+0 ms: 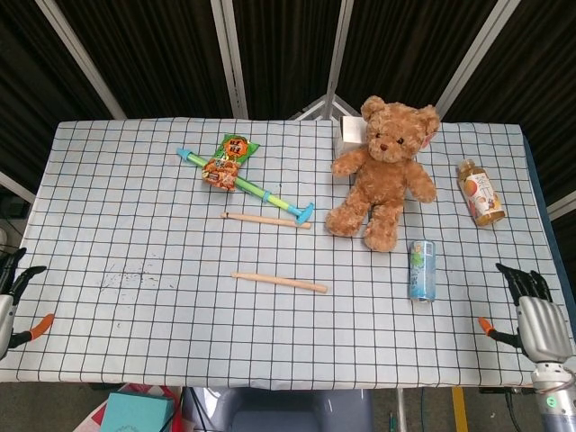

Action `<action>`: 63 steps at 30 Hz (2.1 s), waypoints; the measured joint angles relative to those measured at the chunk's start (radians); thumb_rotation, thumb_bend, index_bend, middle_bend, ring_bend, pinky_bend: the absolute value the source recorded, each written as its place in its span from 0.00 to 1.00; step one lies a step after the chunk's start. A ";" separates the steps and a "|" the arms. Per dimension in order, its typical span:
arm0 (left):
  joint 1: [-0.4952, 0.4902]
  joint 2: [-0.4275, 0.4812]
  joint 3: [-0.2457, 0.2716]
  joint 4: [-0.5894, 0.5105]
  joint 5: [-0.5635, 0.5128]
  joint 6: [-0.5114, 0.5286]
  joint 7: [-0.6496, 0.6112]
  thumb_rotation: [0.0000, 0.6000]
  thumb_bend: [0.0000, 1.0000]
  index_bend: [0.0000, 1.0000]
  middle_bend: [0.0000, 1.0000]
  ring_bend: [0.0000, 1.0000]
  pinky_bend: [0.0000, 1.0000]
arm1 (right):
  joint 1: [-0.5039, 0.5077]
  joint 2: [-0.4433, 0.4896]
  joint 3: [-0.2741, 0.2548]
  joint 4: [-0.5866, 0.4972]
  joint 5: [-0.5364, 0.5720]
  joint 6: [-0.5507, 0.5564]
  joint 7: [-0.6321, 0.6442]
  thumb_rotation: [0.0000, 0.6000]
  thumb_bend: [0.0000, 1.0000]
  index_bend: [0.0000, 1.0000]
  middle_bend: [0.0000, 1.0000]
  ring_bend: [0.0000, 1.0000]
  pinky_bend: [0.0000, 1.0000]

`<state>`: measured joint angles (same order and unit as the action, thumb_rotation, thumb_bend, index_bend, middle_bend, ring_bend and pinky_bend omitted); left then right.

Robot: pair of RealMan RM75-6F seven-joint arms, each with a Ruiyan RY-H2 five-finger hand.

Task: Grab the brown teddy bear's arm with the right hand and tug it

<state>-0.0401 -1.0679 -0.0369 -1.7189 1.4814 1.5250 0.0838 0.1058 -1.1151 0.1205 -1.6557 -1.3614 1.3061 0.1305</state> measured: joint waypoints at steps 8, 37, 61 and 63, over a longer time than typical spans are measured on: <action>-0.010 -0.010 -0.014 -0.001 -0.035 -0.018 0.033 1.00 0.31 0.21 0.00 0.00 0.12 | 0.214 -0.037 0.135 0.063 0.225 -0.281 -0.008 1.00 0.24 0.12 0.17 0.12 0.00; -0.043 0.000 -0.011 -0.021 -0.084 -0.099 0.058 1.00 0.31 0.21 0.00 0.00 0.12 | 0.664 -0.324 0.245 0.650 0.894 -0.687 -0.231 1.00 0.24 0.25 0.33 0.21 0.00; -0.058 -0.001 -0.015 -0.024 -0.111 -0.124 0.073 1.00 0.31 0.21 0.00 0.00 0.12 | 0.732 -0.338 0.274 0.695 1.014 -0.770 -0.218 1.00 0.24 0.28 0.37 0.22 0.00; -0.058 0.001 -0.014 -0.024 -0.110 -0.125 0.070 1.00 0.31 0.21 0.00 0.00 0.12 | 0.740 -0.340 0.272 0.692 1.030 -0.764 -0.220 1.00 0.24 0.28 0.37 0.22 0.00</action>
<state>-0.0983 -1.0671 -0.0511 -1.7428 1.3709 1.4000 0.1537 0.8456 -1.4546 0.3929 -0.9633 -0.3317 0.5422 -0.0891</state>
